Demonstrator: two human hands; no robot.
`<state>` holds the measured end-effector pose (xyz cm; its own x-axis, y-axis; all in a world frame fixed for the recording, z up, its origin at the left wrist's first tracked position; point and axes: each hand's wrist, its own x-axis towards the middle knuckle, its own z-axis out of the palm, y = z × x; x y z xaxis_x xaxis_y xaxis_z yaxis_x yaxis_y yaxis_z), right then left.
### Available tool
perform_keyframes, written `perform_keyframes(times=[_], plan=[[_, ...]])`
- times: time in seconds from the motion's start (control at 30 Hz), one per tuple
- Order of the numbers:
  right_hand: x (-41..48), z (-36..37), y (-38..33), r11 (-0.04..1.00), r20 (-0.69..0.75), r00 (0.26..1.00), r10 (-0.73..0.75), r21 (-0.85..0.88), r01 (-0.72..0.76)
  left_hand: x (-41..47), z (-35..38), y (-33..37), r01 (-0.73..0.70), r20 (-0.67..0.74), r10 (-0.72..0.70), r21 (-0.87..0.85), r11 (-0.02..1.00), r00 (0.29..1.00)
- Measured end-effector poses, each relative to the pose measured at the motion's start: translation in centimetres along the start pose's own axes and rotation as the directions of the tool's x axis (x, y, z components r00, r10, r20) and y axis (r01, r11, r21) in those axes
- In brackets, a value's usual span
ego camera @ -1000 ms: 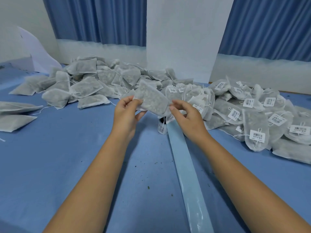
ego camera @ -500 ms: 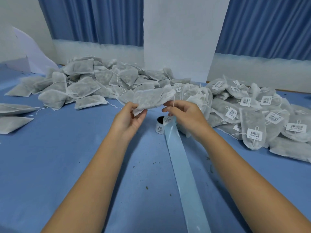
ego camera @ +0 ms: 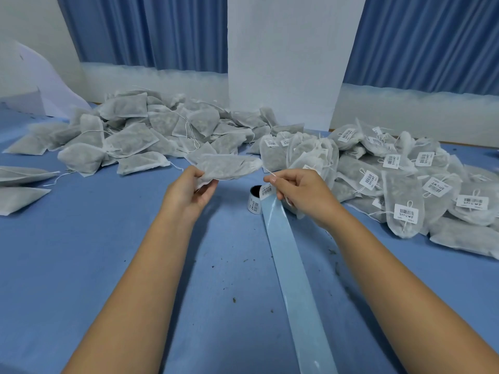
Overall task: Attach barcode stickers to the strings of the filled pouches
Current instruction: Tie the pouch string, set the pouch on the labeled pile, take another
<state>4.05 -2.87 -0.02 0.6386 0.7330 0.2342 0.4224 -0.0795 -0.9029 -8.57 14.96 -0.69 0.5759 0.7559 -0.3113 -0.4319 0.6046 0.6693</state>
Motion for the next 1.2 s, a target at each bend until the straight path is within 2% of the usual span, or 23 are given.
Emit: perform_keyframes(times=[0.2, 0.37, 0.43, 0.53, 0.6, 0.67, 0.77, 0.9, 0.93, 0.97, 1.03, 1.07, 1.13, 1.17, 1.2], plan=[[0.0, 0.0, 0.4, 0.992, -0.068, 0.997, -0.043, -0.117, 0.035, 0.3, -0.6, 0.3, -0.063, -0.047, 0.067, 0.088, 0.994, 0.997], [0.1, -0.1, 0.4, 0.993, -0.105, 0.994, -0.015, -0.116, 0.003, 0.4, -0.5, 0.1, -0.067, -0.034, 0.069, 0.069, 0.995, 0.997], [0.0, 0.1, -0.1, 0.999, -0.065, 0.997, 0.034, -0.03, -0.036, 0.2, 0.0, -0.3, -0.109, 0.014, 0.108, 0.1, 0.989, 0.994], [0.1, 0.7, -0.8, 0.987, -0.009, 0.996, 0.087, 0.137, -0.085, -0.2, 1.1, -1.6, -0.211, 0.136, 0.182, 0.242, 0.947, 0.974], [0.5, 1.3, -1.0, 0.969, -0.054, 0.993, 0.103, 0.233, -0.088, -0.6, 1.7, -2.9, -0.279, 0.225, 0.213, 0.324, 0.904, 0.951], [1.4, 1.5, -1.1, 0.957, -0.165, 0.977, 0.133, 0.277, -0.083, -0.6, 2.1, -4.0, -0.334, 0.266, 0.241, 0.395, 0.856, 0.933], [3.6, 1.3, -1.3, 0.961, -0.251, 0.953, 0.167, 0.257, -0.101, -0.4, 2.0, -4.4, -0.361, 0.26, 0.264, 0.475, 0.802, 0.929], [6.1, 1.4, -1.8, 0.955, -0.163, 0.952, 0.261, 0.186, -0.23, 0.6, 1.0, -3.6, -0.328, 0.194, 0.265, 0.489, 0.809, 0.944], [6.3, 1.7, -2.0, 0.956, -0.131, 0.953, 0.271, 0.154, -0.251, 1.0, 0.8, -3.3, -0.347, 0.174, 0.302, 0.544, 0.764, 0.937], [6.5, 2.0, -2.1, 0.959, -0.112, 0.956, 0.27, 0.12, -0.257, 1.2, 0.6, -3.1, -0.394, 0.184, 0.363, 0.622, 0.677, 0.913], [6.6, 2.3, -2.3, 0.97, -0.115, 0.963, 0.244, 0.049, -0.24, 1.2, 0.5, -2.8, -0.512, 0.289, 0.458, 0.701, 0.497, 0.841], [6.5, 2.4, -2.4, 0.974, -0.123, 0.966, 0.226, 0.016, -0.226, 1.2, 0.5, -2.7, -0.541, 0.325, 0.463, 0.694, 0.475, 0.824], [6.3, 2.5, -2.6, 0.978, -0.116, 0.973, 0.199, -0.034, -0.204, 0.8, 0.6, -2.7, -0.527, 0.328, 0.421, 0.64, 0.56, 0.846], [6.1, 2.5, -2.7, 0.979, -0.102, 0.976, 0.192, -0.055, -0.199, 0.7, 0.6, -2.7, -0.537, 0.34, 0.423, 0.631, 0.56, 0.84], [6.0, 2.5, -2.9, 0.978, -0.084, 0.979, 0.187, -0.074, -0.193, 0.6, 0.5, -2.7, -0.575, 0.376, 0.446, 0.649, 0.499, 0.812]])
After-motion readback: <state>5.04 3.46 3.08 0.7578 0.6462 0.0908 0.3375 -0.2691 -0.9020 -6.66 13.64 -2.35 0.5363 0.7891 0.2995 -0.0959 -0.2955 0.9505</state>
